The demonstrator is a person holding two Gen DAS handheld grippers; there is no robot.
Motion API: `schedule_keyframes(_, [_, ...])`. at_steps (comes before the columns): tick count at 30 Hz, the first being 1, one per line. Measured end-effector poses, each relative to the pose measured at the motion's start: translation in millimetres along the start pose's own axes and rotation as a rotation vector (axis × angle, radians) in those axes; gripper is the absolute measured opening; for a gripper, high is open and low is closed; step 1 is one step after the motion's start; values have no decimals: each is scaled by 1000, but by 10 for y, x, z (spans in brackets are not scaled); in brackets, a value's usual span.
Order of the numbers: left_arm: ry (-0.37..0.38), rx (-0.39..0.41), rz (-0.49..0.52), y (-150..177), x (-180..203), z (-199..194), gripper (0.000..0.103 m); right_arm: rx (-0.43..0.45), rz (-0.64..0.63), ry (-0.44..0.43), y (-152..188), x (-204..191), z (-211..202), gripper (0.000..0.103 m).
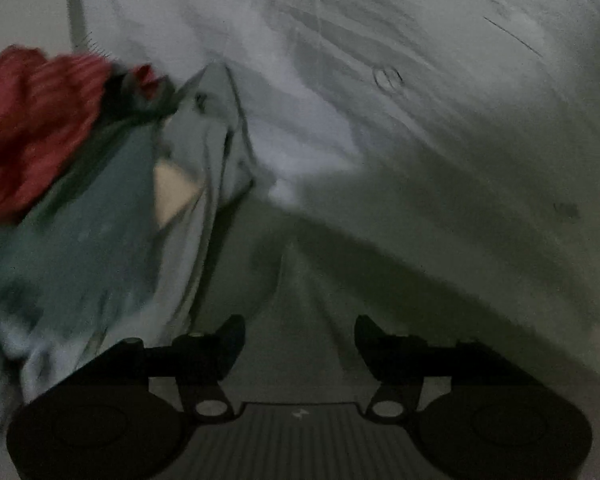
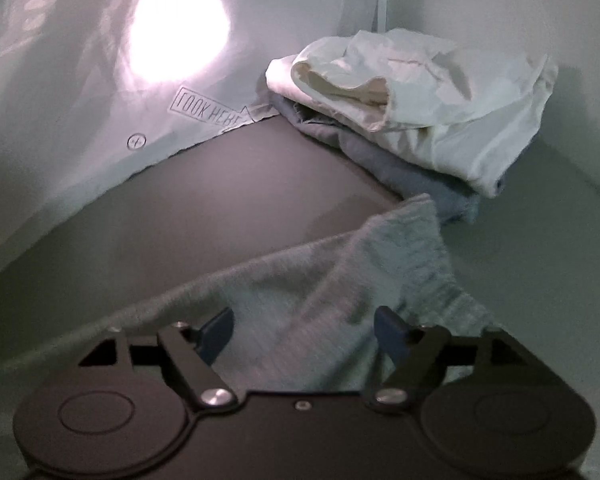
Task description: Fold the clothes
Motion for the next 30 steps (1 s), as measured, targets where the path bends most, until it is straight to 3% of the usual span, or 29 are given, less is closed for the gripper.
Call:
schedule_keyframes(4, [-5, -68, 16, 719, -193, -531, 66, 15, -69, 51, 268, 176, -229, 88])
schedule_keyframes(9, [11, -174, -8, 1731, -220, -1136, 70, 22, -169, 147, 645, 617, -354, 89])
schedule_keyframes(14, [-19, -223, 3, 2492, -240, -1550, 71, 13, -187, 147, 1004, 1083, -331, 89])
schedule_keyframes(16, [-26, -225, 14, 2695, -284, -1679, 72, 10, -140, 137, 1101, 1255, -321, 89])
schedule_keyframes(21, [-61, -219, 38, 2977, -397, -1914, 75, -49, 128, 52, 1326, 1647, -226, 86])
schedule_keyframes(23, [-70, -220, 44, 3018, -428, -1960, 76, -40, 156, 46, 1362, 1688, -244, 74])
schedule_keyframes(25, [-78, -222, 40, 3016, -467, -1978, 77, -34, 124, 59, 1350, 1706, -274, 31])
schedule_keyframes(27, [-79, -226, 17, 3018, -507, -2023, 77, -14, 121, 54, 1365, 1775, -332, 6])
schedule_keyframes(30, [-88, -216, -10, 2973, -625, -2074, 77, -4, 258, 83, 1458, 2126, -400, 6])
Point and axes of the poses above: each gripper's, at about its wrist camera, not at the fingertips, and z roughly the way its jaws point, x to its right, y to its underside, the point moved 2 cm from there along z, roughly the way its jaws point, and after that the axes turned 12 degrees about -z, right-handed, at the moved point
